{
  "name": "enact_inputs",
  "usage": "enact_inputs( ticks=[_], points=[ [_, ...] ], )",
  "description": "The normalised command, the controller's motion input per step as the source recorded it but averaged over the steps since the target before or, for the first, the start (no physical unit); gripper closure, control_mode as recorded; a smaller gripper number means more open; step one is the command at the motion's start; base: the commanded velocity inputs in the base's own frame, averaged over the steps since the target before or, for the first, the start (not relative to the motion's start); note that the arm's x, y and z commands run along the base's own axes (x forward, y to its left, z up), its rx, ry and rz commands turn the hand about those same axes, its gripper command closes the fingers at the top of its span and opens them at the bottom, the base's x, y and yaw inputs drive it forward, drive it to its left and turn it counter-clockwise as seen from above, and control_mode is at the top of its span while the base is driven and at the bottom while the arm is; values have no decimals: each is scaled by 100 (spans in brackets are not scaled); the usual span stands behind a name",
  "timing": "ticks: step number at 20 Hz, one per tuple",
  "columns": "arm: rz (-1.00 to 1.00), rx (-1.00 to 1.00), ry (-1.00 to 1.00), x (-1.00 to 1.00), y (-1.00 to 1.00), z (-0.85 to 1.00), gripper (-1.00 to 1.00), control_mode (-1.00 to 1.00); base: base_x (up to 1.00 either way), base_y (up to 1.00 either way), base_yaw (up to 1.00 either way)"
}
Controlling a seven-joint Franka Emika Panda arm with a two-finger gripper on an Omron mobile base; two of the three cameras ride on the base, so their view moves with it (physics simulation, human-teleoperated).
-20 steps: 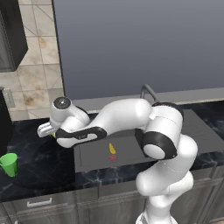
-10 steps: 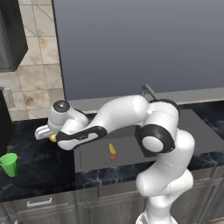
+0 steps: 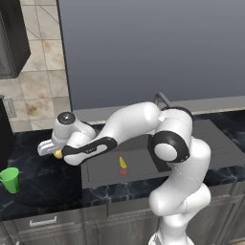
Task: Remove the lemon wedge and potato from the sink. Then move the bowl and cup from the counter to the sink for washing.
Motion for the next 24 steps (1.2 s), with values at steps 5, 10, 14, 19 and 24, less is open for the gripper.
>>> enact_inputs(
  ticks=[5,10,14,19,24],
  points=[
    [0,0,4,0,5,-15,100,-100,0,0,0],
    [0,0,1,0,5,-15,100,-100,0,0,0],
    [0,0,0,0,8,-17,100,-100,0,0,0],
    [0,0,0,0,9,-17,100,-100,0,0,0],
    [0,0,0,0,7,-16,100,-100,0,0,0]
  ],
)
